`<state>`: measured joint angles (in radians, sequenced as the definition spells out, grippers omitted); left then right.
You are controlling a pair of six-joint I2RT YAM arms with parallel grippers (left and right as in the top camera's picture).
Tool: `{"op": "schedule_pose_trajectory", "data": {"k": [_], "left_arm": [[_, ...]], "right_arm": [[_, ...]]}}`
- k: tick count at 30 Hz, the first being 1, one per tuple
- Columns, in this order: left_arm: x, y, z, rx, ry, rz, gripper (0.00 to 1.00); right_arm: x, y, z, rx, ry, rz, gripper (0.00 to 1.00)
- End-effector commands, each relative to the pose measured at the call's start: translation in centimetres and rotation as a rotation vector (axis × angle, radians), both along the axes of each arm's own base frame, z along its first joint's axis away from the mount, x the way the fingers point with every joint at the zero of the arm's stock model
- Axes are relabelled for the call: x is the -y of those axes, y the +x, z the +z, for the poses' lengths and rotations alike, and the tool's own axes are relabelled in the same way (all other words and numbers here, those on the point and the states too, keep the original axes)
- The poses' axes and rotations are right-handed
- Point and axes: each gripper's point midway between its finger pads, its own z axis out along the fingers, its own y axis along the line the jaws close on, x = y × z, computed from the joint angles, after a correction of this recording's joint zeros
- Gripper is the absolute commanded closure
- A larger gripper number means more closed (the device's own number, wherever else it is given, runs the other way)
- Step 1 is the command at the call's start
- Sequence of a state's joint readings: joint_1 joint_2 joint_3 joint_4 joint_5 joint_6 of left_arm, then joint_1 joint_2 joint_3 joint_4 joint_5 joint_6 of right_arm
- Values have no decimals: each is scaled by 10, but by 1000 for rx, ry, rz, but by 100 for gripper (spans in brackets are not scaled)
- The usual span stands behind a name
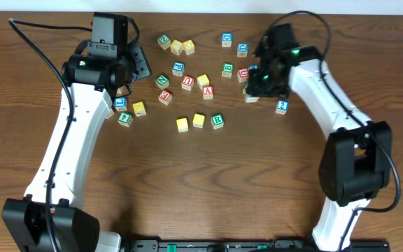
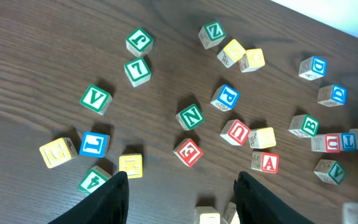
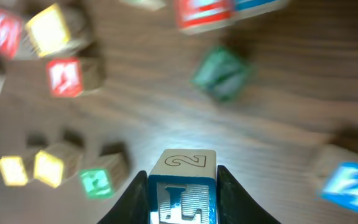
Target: Spell out CORL
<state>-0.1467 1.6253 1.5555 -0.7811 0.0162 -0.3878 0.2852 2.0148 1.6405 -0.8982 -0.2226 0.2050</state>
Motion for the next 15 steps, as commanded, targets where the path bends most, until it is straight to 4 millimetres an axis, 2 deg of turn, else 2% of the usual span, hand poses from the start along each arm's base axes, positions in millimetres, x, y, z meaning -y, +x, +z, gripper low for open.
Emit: {"op": "schedule_pose_trajectory", "data": {"k": [1, 9, 15], "left_arm": [[-2, -2, -10, -24, 20, -4, 46], [-2, -2, -10, -26, 20, -5, 46], [-2, -3, -14, -44, 21, -5, 47]], "right_arm": [[-12, -10, -8, 11, -69, 74, 75], [-37, -21, -37, 58, -107, 144, 74], [-43, -33, -49, 42, -112, 167, 70]]}}
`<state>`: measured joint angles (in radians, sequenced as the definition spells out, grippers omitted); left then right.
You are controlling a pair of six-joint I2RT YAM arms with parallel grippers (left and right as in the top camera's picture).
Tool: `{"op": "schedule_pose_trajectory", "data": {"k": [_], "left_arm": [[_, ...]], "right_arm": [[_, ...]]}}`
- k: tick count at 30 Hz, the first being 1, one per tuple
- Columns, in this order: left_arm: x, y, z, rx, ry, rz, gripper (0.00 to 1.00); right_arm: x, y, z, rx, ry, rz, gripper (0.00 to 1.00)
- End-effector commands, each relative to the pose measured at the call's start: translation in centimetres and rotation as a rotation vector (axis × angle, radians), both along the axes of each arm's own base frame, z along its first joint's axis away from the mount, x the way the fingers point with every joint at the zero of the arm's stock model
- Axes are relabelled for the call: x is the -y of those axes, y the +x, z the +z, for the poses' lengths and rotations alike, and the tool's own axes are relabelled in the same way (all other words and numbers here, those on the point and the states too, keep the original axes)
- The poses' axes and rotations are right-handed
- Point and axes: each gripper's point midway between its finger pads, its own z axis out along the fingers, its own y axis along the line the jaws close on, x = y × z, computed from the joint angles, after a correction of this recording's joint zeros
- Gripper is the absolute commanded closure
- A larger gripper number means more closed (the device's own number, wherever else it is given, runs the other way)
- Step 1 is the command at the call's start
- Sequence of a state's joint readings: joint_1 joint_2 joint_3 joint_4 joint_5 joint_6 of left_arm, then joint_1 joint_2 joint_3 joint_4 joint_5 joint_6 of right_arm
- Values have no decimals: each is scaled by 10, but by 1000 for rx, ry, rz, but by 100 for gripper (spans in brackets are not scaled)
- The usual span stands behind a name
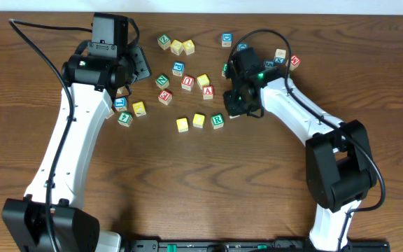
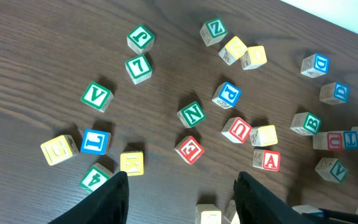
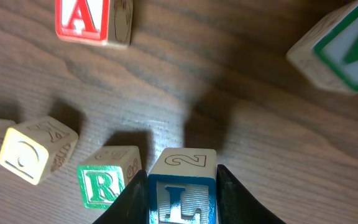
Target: Spell out CORL
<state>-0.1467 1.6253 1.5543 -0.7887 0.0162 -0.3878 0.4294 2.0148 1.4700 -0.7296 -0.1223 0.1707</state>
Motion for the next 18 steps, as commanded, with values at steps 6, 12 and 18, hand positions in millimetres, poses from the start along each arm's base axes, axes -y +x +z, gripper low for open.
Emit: {"op": "schedule_pose_trajectory", "data": {"k": [6, 12, 18], "left_arm": [[-2, -5, -25, -81, 24, -3, 46], [-2, -5, -26, -84, 25, -3, 46], [-2, -11, -30, -116, 22, -8, 47]], "right_arm": [[0, -10, -15, -15, -16, 1, 68], [-2, 0, -13, 13, 13, -42, 63], [-6, 15, 18, 42, 66, -83, 59]]}}
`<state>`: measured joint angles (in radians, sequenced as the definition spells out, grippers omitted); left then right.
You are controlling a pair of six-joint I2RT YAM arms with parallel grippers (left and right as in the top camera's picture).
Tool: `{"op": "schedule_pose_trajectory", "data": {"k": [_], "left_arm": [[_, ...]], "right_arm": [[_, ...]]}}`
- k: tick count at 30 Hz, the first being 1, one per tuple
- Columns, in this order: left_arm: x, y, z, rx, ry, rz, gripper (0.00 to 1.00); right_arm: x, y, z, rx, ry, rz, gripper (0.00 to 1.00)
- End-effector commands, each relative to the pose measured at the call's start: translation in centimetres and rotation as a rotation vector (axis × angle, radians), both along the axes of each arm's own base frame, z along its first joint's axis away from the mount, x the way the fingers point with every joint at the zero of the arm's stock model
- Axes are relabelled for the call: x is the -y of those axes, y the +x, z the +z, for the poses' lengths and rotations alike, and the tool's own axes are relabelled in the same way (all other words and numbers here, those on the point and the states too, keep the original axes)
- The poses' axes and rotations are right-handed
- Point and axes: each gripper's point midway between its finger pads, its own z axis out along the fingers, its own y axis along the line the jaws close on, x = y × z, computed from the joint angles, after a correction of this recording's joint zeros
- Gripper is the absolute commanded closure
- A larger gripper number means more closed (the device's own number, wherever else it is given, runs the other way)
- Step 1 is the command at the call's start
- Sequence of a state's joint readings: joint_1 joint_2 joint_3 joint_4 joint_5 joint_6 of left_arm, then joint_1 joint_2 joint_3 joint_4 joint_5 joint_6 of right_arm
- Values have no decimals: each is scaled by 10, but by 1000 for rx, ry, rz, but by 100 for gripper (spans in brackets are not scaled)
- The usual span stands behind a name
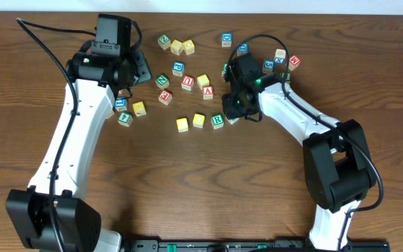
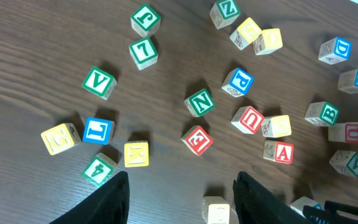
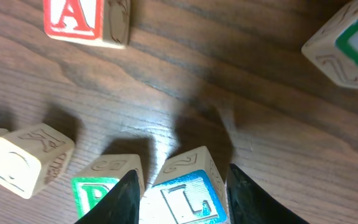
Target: Spell out CORL
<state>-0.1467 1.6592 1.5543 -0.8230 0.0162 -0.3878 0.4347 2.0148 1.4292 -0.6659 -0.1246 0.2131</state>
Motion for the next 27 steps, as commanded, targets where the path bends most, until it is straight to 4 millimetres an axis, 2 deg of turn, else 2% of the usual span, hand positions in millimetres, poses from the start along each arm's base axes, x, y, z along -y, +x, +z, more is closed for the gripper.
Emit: {"op": "schedule_pose_trajectory", "data": {"k": [1, 6, 10, 16, 22, 24, 27], "left_arm": [[-1, -11, -13, -65, 12, -9, 47], [1, -32, -24, -155, 26, -22, 51], [8, -49, -41, -225, 38, -43, 52], [9, -64, -70, -291, 26, 2, 52], [7, -72, -87, -323, 23, 24, 52], [14, -74, -97, -325, -8, 13, 52], [20, -74, -106, -320, -33, -2, 63]], "right_arm": [[0, 15, 30, 24, 47, -73, 59], [20, 13, 33, -39, 58, -170, 64], [32, 12, 32, -79, 80, -199, 65], [46, 11, 30, -98, 67, -217, 64], [57, 3, 26, -124, 7, -233, 64], [59, 2, 24, -123, -1, -236, 68], [60, 0, 21, -128, -11, -237, 70]]}}
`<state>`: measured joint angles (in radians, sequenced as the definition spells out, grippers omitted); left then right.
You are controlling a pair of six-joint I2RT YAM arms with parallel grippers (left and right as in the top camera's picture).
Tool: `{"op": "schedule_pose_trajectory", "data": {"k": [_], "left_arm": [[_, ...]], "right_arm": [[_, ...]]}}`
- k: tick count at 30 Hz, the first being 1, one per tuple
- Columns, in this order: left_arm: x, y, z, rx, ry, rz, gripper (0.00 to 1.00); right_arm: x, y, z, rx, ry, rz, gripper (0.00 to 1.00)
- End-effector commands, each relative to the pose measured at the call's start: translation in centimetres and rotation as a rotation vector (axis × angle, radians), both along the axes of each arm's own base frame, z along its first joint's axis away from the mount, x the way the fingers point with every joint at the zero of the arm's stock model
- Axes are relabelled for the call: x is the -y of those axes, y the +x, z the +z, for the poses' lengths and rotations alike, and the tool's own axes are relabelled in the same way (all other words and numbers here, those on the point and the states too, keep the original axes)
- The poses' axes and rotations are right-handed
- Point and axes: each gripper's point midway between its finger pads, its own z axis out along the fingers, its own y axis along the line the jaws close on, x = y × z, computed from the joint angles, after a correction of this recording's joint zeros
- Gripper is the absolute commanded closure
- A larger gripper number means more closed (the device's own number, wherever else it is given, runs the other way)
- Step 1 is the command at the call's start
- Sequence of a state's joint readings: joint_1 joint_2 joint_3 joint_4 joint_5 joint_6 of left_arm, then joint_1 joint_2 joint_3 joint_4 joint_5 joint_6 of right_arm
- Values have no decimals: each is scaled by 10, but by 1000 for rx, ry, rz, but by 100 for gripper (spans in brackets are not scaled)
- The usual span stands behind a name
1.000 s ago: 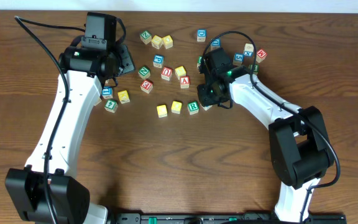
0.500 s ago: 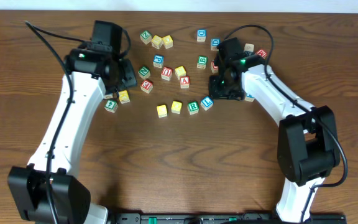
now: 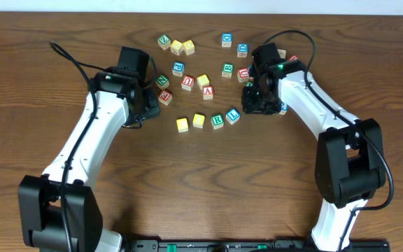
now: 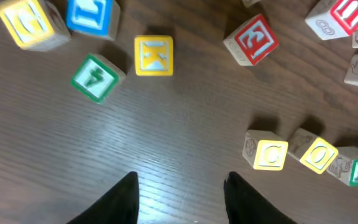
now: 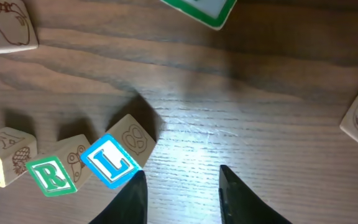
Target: Spell out CORL
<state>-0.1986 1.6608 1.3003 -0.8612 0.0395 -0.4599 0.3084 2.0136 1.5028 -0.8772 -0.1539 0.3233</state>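
Observation:
A row stands on the table: yellow C block (image 3: 182, 124), yellow O block (image 3: 199, 120), green R block (image 3: 217, 120) and blue L block (image 3: 233, 115). The L block (image 5: 110, 160) is turned at an angle, touching the R block (image 5: 51, 175). My right gripper (image 5: 182, 180) is open and empty, just right of the L; overhead the right gripper (image 3: 258, 101) is seen there too. My left gripper (image 4: 180, 186) is open and empty over bare wood, left of the C block (image 4: 270, 154) and O block (image 4: 319, 155). Overhead the left gripper (image 3: 144, 110) shows partly under its arm.
Loose blocks lie near the left gripper: red 3 (image 4: 253, 38), yellow K (image 4: 153, 55), green 4 (image 4: 95, 78). More blocks are scattered behind the row (image 3: 187, 66) and round the right gripper (image 3: 243, 50). A green block (image 5: 197, 6) lies just beyond the right fingers.
My right gripper, then open around the L block, now stands back to its right; the L remains next to the R. My left arm has moved from the back left in toward the row.
My right gripper was shut on the blue L block among the loose blocks at the right. Then it held the block beside the green R. Then it was open with the L on the table. Now it is clear of the block.

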Motion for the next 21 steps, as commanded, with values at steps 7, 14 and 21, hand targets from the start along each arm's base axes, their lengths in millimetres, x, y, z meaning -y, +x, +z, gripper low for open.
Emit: {"op": "schedule_pose_trajectory", "data": {"k": [7, 14, 21], "left_arm": [[15, -13, -31, -36, -42, -26, 76], [33, -17, -48, -14, -55, -75, 80], [46, -16, -75, -17, -117, -74, 89]], "right_arm": [[7, 1, -6, 27, -16, -13, 76], [4, 8, -12, 48, -10, -13, 75], [2, 15, -11, 77, 0, -13, 84]]}}
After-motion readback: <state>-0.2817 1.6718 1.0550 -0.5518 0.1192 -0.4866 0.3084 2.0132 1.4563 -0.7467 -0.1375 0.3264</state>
